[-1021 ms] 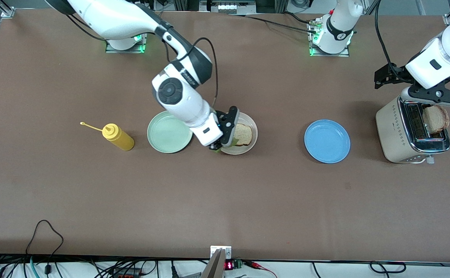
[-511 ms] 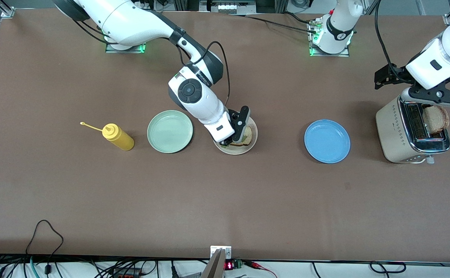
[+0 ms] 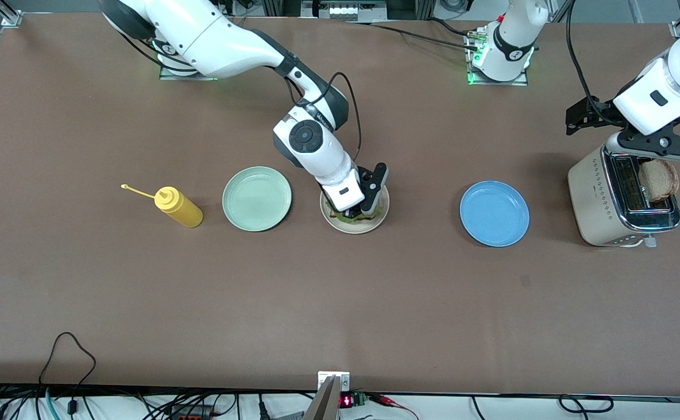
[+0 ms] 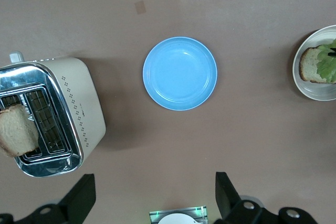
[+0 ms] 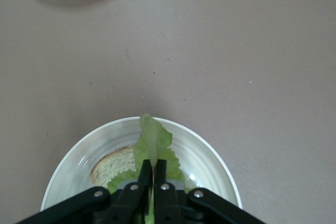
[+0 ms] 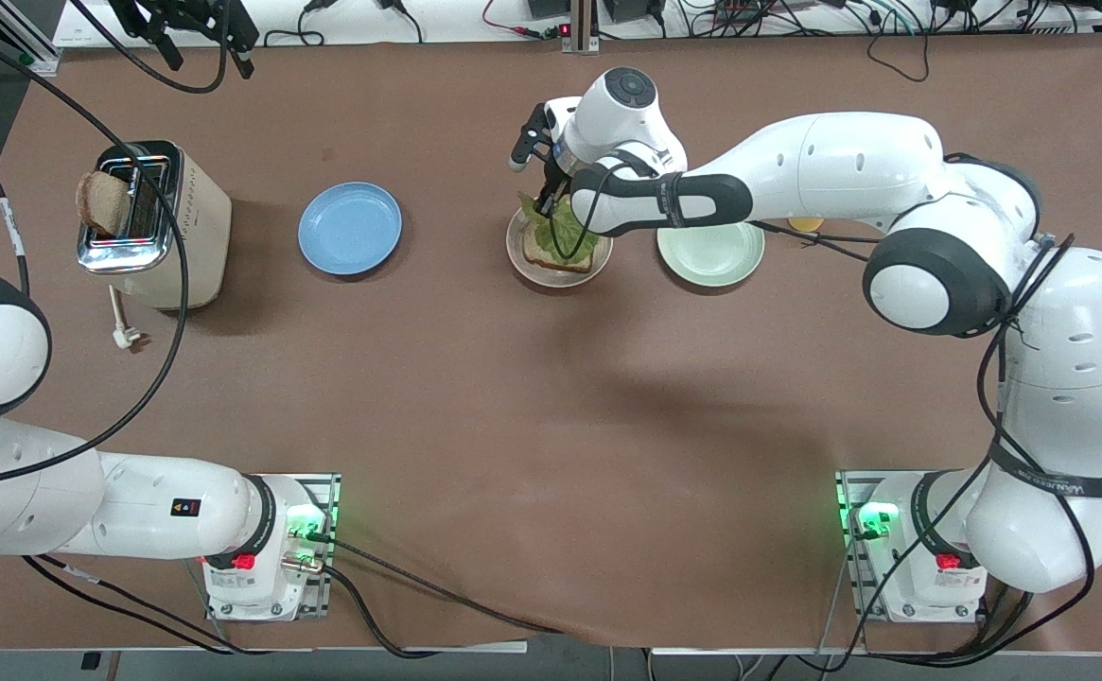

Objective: Make sandwich in beige plate with both arms
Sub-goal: 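Lower the lettuce onto the bread and open the right gripper, then withdraw the right gripper while the left gripper grasps the second bread slice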

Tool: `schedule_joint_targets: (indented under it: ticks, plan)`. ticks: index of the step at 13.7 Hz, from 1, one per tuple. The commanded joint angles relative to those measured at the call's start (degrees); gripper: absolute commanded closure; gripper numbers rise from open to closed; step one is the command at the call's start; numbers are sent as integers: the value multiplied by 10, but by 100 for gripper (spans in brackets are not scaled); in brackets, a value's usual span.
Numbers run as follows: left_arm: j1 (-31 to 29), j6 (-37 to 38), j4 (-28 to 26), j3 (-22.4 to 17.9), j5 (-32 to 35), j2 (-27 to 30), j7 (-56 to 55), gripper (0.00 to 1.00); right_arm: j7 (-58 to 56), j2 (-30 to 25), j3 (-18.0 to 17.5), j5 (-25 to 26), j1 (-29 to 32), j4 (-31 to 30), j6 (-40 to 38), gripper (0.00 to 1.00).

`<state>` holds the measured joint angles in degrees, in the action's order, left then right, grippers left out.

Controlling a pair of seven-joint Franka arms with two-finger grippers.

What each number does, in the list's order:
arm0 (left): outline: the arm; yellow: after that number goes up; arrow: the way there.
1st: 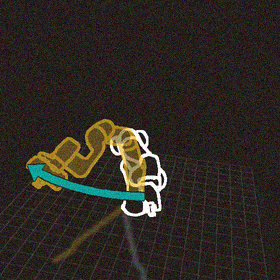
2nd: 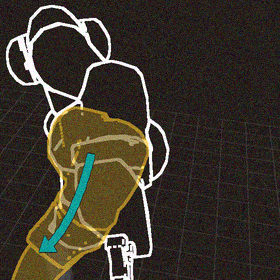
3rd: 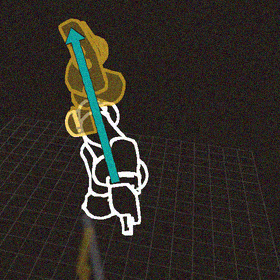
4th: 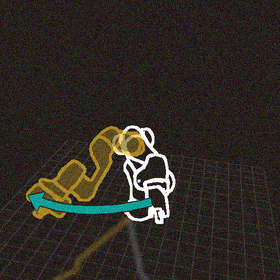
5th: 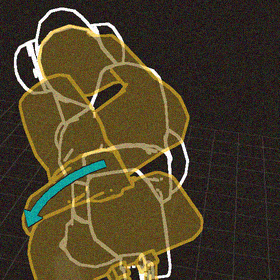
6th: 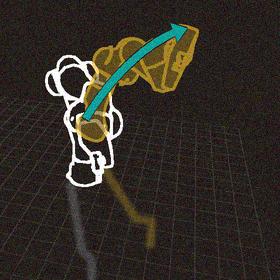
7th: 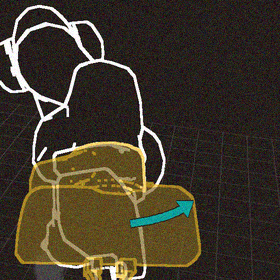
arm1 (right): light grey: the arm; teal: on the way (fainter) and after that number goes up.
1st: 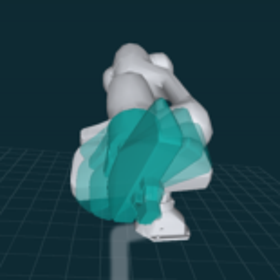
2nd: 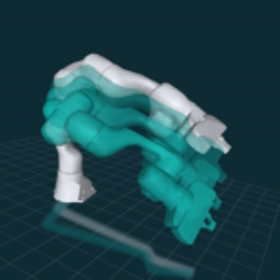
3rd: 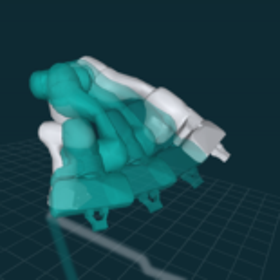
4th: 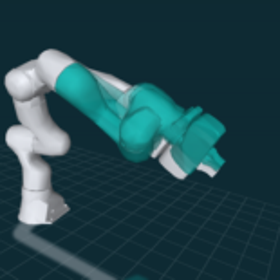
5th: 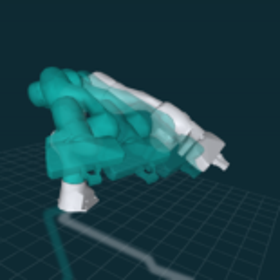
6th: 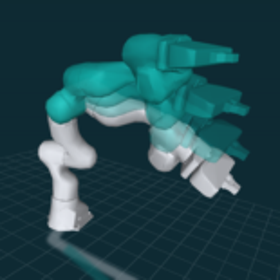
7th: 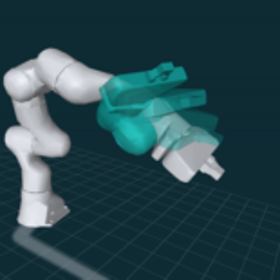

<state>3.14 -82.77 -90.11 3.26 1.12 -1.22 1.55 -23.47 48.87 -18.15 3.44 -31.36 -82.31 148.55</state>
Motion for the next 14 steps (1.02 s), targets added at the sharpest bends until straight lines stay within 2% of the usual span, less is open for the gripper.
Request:
schedule_joint_targets:
  ticks: [1, 3, 5, 7, 9, 11, 14]
  plan:
    - [2, 8, 16, -1, -4, -8, -6, 0, 18, -7, 7, 5, -3, 1, 2, 0]
    - [0, 9, 16, -1, -4, -15, -7, 0, 21, -16, 8, 2, 3, 9, -34, 0]
    - [-2, 13, 33, -2, -4, -30, -7, 0, 25, -51, 11, 0, 14, 28, -115, 0]
    - [-18, 16, 45, -15, -1, -66, -4, 0, 27, -85, 31, 0, 21, 48, -182, 0]
    - [-69, 27, 42, -19, 10, -86, 8, 0, 32, -118, 49, -2, 32, 49, -199, 0]
    - [-114, 20, 43, -18, 62, -113, 45, 0, 66, -145, 49, -3, 68, 48, -239, 0]
    - [-179, -35, 29, -18, 77, -146, 108, 0, 168, -193, 63, 2, 81, 48, -309, 0]
